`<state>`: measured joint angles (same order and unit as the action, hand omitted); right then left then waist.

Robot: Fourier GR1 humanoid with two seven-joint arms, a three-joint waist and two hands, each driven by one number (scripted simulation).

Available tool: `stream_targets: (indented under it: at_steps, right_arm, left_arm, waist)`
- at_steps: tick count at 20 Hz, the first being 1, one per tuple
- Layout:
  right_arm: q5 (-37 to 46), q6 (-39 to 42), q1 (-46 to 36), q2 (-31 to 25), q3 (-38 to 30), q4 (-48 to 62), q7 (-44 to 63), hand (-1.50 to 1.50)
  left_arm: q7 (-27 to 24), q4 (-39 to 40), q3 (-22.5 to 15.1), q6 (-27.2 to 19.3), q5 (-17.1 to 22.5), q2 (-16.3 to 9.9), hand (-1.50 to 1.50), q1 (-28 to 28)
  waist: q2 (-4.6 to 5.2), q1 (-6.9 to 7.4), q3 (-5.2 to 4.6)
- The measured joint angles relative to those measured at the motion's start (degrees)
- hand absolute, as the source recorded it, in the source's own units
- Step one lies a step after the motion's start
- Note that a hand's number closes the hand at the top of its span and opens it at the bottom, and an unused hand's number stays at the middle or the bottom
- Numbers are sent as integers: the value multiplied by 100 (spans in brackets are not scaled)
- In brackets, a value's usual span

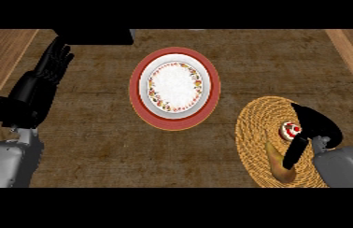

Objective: Pick the cupcake from the placemat and place it in the plate

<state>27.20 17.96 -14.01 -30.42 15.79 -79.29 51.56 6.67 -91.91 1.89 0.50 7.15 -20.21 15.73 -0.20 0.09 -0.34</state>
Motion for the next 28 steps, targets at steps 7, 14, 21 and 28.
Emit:
stream_targets:
  at_steps: [7,14,21,28]
  right_arm:
    - [874,-876,-173,104,16,498,-870,150]
    - [1676,-1717,190,-124,-59,346,-1308,150]
    - [2117,-2326,1767,-528,-217,-1349,-1192,150]
    - [2031,-2379,2140,-462,-224,-3120,-1260,150]
  left_arm:
    - [-77,-38,-11,32,-141,105,0,-117]
    - [11,-60,35,27,-222,184,0,-54]
    - [-101,30,280,219,-156,60,0,-131]
    - [-71,-4,214,178,-258,185,0,-121]
  waist:
    - [-16,26,-28]
    - [-9,-35,4]
    - [-12,-117,18]
    - [-9,-92,28]
